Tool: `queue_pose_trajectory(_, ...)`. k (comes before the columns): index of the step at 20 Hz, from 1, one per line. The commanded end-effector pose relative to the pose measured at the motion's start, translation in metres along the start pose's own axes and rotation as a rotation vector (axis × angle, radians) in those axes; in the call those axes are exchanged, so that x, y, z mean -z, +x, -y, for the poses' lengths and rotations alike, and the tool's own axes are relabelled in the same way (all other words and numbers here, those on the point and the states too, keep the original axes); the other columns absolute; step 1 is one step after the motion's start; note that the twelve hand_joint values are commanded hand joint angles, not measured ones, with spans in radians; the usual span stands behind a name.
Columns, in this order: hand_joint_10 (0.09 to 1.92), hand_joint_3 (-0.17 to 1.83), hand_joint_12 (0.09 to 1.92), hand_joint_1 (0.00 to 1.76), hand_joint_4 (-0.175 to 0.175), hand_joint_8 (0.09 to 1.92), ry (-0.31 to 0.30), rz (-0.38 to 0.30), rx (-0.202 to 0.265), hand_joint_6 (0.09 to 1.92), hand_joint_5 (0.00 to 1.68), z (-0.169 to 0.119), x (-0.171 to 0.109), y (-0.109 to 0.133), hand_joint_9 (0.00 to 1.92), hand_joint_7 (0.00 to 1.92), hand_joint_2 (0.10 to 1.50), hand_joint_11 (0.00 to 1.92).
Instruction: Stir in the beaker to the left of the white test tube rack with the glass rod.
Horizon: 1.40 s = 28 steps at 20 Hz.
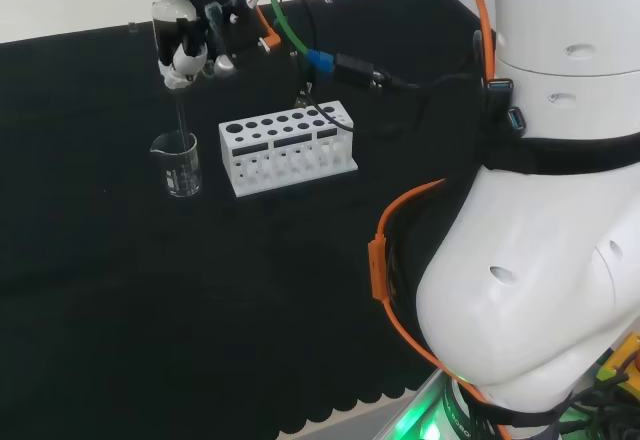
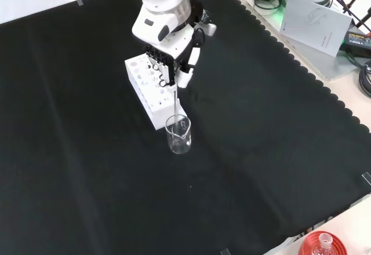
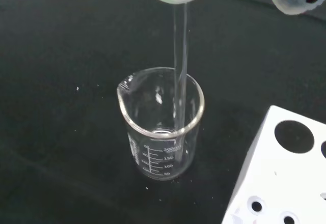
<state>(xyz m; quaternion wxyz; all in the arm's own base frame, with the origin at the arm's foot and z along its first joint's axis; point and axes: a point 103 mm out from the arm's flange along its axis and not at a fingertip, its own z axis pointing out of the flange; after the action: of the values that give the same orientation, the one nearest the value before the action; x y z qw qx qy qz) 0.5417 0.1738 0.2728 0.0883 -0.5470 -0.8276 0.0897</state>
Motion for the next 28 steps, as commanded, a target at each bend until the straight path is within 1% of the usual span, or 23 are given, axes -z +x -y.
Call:
queue_pose_trajectory(1,0.09,-0.17,0.38,1.33,-0.175,0.09,-0.020,0.011,0.012,0.09,1.46,0.002,0.011,0.014,1.80,1.65,1.01,1.68)
queue_pose_trajectory(8,0.09,-0.17,0.37,1.33,-0.175,0.09,-0.036,0.019,0.015,0.09,1.46,0.005,0.017,0.019,1.80,1.65,1.01,1.68)
queue_pose_trajectory(28,0.09,-0.17,0.37,1.33,-0.175,0.09,-0.042,0.023,0.026,0.09,1.46,0.012,0.023,0.027,1.81,1.65,1.01,1.68)
